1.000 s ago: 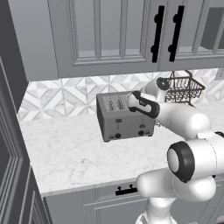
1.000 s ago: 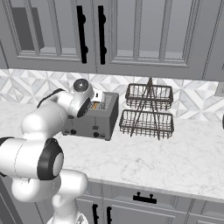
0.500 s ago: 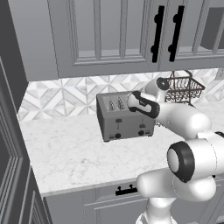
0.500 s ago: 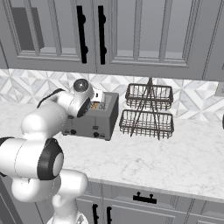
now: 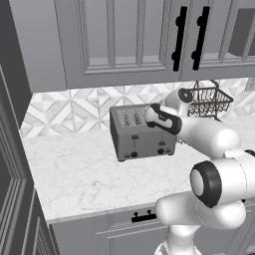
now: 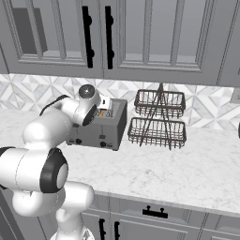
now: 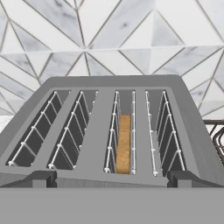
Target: Start the toaster. Once the lever pops up, take the bread to the plate on the dining counter.
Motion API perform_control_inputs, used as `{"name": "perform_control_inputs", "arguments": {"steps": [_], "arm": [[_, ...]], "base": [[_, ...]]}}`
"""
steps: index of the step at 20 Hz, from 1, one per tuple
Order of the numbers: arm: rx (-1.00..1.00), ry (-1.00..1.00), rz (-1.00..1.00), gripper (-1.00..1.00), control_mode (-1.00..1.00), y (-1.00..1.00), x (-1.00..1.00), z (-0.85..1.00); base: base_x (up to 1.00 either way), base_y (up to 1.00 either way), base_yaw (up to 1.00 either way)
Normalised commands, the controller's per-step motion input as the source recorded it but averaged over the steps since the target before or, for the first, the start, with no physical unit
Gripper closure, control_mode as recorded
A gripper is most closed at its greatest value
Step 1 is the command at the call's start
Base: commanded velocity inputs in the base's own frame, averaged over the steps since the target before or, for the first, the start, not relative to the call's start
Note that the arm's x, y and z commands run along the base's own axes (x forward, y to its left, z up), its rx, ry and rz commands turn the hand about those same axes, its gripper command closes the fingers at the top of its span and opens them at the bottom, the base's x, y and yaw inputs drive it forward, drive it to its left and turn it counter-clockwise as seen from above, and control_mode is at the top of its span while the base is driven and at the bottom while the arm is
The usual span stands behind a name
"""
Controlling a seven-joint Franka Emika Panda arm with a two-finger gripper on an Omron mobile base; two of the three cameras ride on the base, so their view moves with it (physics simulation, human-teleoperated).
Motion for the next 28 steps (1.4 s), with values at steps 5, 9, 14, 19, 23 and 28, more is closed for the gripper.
{"name": "perform_control_inputs", "arguments": {"steps": [5, 9, 14, 19, 23, 28], "arm": [[0.00, 0.00, 0.00, -1.00, -1.00, 0.00, 0.00, 0.00], [0.00, 0.00, 0.00, -1.00, -1.00, 0.00, 0.00, 0.00], [0.00, 0.00, 0.00, -1.00, -1.00, 0.00, 0.00, 0.00], [0.00, 0.00, 0.00, -1.00, -1.00, 0.00, 0.00, 0.00], [0.00, 0.00, 0.00, -1.00, -1.00, 0.00, 0.00, 0.00], [0.00, 0.00, 0.00, -1.00, -1.00, 0.00, 0.00, 0.00]], "base": [[0.00, 0.00, 0.00], [0.00, 0.00, 0.00], [0.00, 0.00, 0.00], [0.00, 0.00, 0.00], [0.00, 0.00, 0.00], [0.00, 0.00, 0.00]]}}
